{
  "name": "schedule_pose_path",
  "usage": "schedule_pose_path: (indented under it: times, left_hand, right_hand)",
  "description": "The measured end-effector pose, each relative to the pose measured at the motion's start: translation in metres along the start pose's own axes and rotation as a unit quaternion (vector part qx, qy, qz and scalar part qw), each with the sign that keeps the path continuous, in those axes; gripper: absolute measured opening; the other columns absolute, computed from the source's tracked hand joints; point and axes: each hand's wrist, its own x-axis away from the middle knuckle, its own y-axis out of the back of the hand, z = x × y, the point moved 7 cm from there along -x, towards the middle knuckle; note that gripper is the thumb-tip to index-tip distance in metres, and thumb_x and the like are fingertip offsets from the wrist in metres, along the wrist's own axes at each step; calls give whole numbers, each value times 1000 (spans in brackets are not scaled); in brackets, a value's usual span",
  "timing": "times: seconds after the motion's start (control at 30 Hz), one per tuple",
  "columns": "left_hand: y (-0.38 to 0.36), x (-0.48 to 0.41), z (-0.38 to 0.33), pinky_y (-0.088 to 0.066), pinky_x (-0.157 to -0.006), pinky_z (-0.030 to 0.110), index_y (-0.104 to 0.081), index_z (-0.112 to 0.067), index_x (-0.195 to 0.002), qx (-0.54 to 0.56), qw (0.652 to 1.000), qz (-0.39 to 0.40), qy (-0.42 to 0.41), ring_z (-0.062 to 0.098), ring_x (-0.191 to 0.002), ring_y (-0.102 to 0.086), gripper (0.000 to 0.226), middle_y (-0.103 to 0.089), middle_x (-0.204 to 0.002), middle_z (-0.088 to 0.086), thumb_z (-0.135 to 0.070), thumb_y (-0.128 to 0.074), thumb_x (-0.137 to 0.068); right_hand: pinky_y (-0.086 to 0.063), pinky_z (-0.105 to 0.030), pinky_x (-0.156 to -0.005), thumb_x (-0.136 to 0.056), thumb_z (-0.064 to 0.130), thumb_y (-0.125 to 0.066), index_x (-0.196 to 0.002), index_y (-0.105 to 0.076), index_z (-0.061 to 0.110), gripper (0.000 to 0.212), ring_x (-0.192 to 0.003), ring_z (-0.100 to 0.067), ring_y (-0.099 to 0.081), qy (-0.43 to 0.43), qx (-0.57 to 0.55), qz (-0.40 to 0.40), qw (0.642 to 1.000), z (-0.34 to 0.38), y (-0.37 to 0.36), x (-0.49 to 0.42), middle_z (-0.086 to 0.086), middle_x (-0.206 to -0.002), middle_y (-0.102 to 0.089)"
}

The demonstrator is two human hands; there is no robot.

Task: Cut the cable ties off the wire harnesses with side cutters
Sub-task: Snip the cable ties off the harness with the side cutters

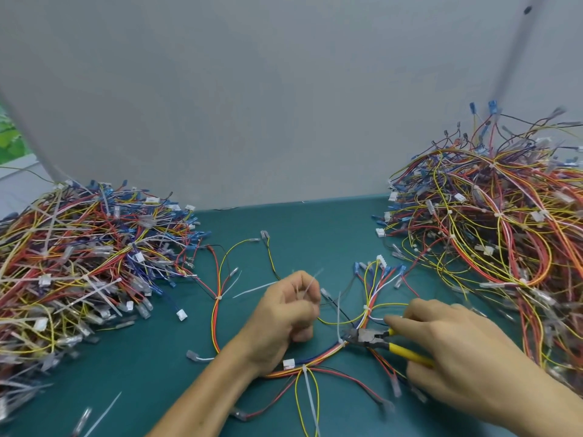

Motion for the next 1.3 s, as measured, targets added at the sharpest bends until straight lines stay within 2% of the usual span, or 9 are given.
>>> schedule_pose_path:
  times: [0.1, 0.2, 0.33, 0.47, 0.6, 0.93, 1.13, 1.23, 1.3]
  left_hand:
    - [-1, 2, -8, -21, -45, 19, -62, -16, -81, -200, 979, 6, -46, 7, -46, -21, 17, -28, -50, -12, -7, -72, -72]
    - [-3, 3, -3, -25, -42, 16, -68, -23, -83, -272, 962, 21, -22, 10, -45, -20, 16, -23, -46, -13, -10, -77, -77]
    - [-5, -1, 2, -23, -51, 22, -72, -27, -75, -286, 957, 27, -24, 15, -51, -25, 8, -33, -50, -4, -21, -77, -77]
    - [-3, -2, 7, -36, -69, 32, -73, -38, -80, -293, 955, 34, -12, 15, -69, -41, 10, -51, -71, 7, -40, -68, -71]
    - [-5, -1, 6, -34, -69, 29, -73, -37, -83, -297, 954, 40, -16, 12, -71, -41, 13, -52, -72, 5, -40, -66, -73]
    - [-6, 1, 3, -34, -66, 26, -76, -33, -76, -275, 960, 44, -15, 12, -71, -41, 10, -53, -71, 4, -25, -69, -80]
    - [-5, 1, 3, -40, -64, 10, -76, -32, -71, -263, 964, 43, -16, 1, -63, -49, 24, -62, -66, -7, -12, -71, -83]
    - [-6, 1, 3, -38, -63, 15, -76, -30, -73, -268, 962, 43, -20, 5, -64, -45, 16, -58, -66, -3, -17, -71, -82]
    - [-6, 1, 3, -36, -62, 19, -76, -29, -75, -269, 962, 40, -19, 8, -64, -43, 10, -55, -65, -1, -22, -70, -80]
  right_hand:
    - [-35, -30, -75, -79, 46, -32, -114, -43, 32, 40, -101, -17, -48, -4, 27, -3, 1000, 1, 0, -2, 13, -109, -44]
    - [-32, -30, -67, -79, 46, -32, -113, -41, 29, 39, -97, -16, -49, -5, 47, -4, 999, 2, 2, -3, 10, -106, -44]
    - [-36, -30, -67, -80, 47, -33, -110, -42, 30, 35, -96, -16, -52, 10, 39, 5, 999, 4, 6, -4, 11, -103, -44]
    - [-38, -30, -67, -76, 47, -36, -110, -45, 30, 39, -95, -16, -53, 10, 29, 17, 999, 3, 12, -5, 11, -101, -45]
    - [-39, -31, -68, -77, 46, -36, -92, -39, 29, 23, -92, -17, -52, 18, 39, 32, 999, 6, 16, -9, 10, -91, -38]
    - [-34, -31, -63, -75, 44, -38, -90, -41, 30, 21, -90, -18, -55, 27, 65, 47, 996, 0, 20, -17, 8, -90, -43]
    - [-31, -30, -62, -78, 40, -41, -87, -39, 29, 15, -86, -21, -50, 54, 72, 63, 994, 8, 18, -24, 7, -81, -34]
    - [-32, -30, -63, -79, 39, -41, -88, -39, 30, 13, -78, -19, -39, 66, 78, 65, 993, 9, 17, -26, 7, -79, -31]
    - [-32, -29, -63, -80, 39, -41, -91, -41, 29, 14, -80, -19, -42, 70, 84, 70, 992, 8, 16, -26, 7, -80, -32]
